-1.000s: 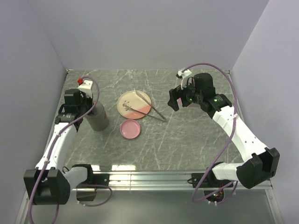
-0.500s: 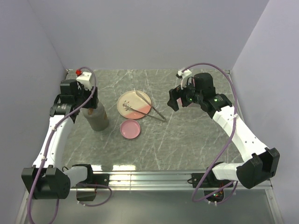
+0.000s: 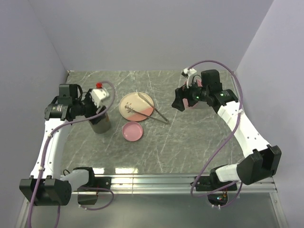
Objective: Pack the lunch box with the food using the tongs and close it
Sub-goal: Close the box lid on the packing box, then pick up the box lid from the center of the board.
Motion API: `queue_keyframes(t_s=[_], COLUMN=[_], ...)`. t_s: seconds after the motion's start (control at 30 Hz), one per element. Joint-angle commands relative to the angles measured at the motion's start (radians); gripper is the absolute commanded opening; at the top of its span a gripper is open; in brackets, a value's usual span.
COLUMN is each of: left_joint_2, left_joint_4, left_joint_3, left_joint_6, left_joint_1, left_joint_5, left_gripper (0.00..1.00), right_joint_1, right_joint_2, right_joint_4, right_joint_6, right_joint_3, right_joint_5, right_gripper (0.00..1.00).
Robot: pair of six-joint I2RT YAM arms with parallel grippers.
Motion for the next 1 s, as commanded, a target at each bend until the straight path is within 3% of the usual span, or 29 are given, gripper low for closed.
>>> queue_keyframes(t_s=[0.0,0.07,0.2,0.37,0.67,0.97], left_joint_2=[-0.024,-0.039,0.004,0.129,0.235,0.364], left_joint_4=[-0.194,-0.173,-0.166,-0.165,-0.002,0.091], left_joint_3=[-0.026,-0.077,-0.092,-0.095,-0.241,-0.253], left_joint_6=[0.457,0.550,0.686,0.769,1.125,1.174], left_joint_1=[-0.001,-0.001,-0.121,-0.292,-0.418,-0.479], left_joint_5=[0.185,0.210,0.207,0.078,-0.126,-0.218], left_gripper=[0.76,0.77,0.76,0.70,0.58,0.53], right_joint_1=[-0.037,-0.055,-0.077,-0.103,-0.132,-0.158], right_joint_2=[0.012,0.020,0.036,0.035,0.017,-0.019], right_joint_4=[-0.056,-0.059,-0.093,-0.107,-0.140,-0.119], right_joint_6=[-0.014,-0.011,-0.019,-0.029,-0.060,-0.075], right_joint_3=[0.049,0.049,0.072,0.065,0.039,-0.023], right_joint_5=[-0.098,-0.109,-0.137,-0.151,-0.177,-0.183], right_gripper=[1.00,1.00,1.00,1.00,1.00,1.00])
